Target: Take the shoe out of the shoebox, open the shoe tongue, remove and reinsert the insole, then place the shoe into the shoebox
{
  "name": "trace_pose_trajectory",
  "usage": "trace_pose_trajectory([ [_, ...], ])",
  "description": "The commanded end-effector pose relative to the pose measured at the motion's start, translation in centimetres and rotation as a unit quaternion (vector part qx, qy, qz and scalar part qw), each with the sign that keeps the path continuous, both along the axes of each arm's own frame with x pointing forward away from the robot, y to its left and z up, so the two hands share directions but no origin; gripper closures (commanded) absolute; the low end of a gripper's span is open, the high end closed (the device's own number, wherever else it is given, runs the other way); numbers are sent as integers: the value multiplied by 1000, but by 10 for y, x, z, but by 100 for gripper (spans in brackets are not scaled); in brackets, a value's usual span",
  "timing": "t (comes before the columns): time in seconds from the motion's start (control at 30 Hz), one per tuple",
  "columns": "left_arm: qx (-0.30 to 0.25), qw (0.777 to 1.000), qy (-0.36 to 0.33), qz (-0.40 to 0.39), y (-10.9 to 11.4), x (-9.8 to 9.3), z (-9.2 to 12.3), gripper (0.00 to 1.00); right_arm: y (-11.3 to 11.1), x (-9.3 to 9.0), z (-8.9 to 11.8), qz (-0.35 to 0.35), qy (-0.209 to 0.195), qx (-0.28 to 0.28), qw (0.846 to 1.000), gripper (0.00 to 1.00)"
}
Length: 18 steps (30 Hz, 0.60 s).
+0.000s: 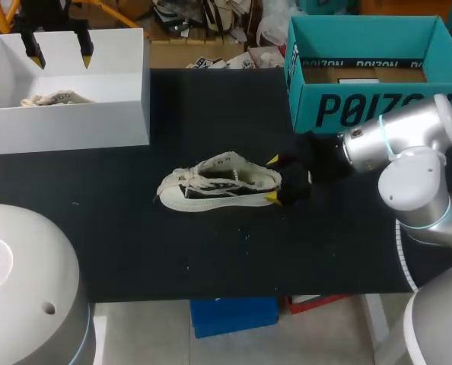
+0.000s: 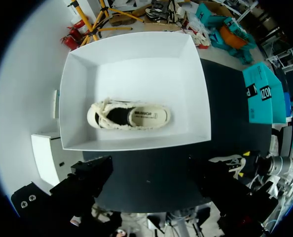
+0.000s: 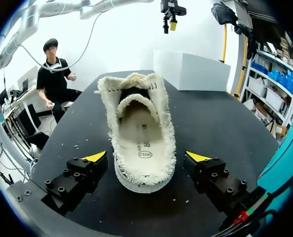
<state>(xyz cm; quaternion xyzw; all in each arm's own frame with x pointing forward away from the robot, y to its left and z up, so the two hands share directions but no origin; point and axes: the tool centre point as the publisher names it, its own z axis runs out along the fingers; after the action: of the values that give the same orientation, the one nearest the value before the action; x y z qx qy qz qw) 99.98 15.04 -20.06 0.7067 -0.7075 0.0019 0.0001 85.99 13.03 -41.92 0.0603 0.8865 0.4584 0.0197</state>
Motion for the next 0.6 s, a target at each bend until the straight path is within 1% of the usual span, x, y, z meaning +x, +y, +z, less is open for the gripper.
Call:
trace_pose_trajectory([
  [0.03, 1, 1000, 1, 0, 0, 0, 1, 0, 6, 4, -7, 1, 1, 4, 1000, 0],
  [0.53, 1, 1000, 1, 0, 0, 0, 1, 0, 14, 4, -18, 9, 8, 4, 1000, 0],
  [0.57, 1, 1000, 1, 0, 0, 0, 1, 0, 14, 4, -19, 11, 6, 1, 1000, 29],
  [0.6, 1, 1000, 1, 0, 0, 0, 1, 0, 14, 4, -19, 11, 6, 1, 1000, 73],
])
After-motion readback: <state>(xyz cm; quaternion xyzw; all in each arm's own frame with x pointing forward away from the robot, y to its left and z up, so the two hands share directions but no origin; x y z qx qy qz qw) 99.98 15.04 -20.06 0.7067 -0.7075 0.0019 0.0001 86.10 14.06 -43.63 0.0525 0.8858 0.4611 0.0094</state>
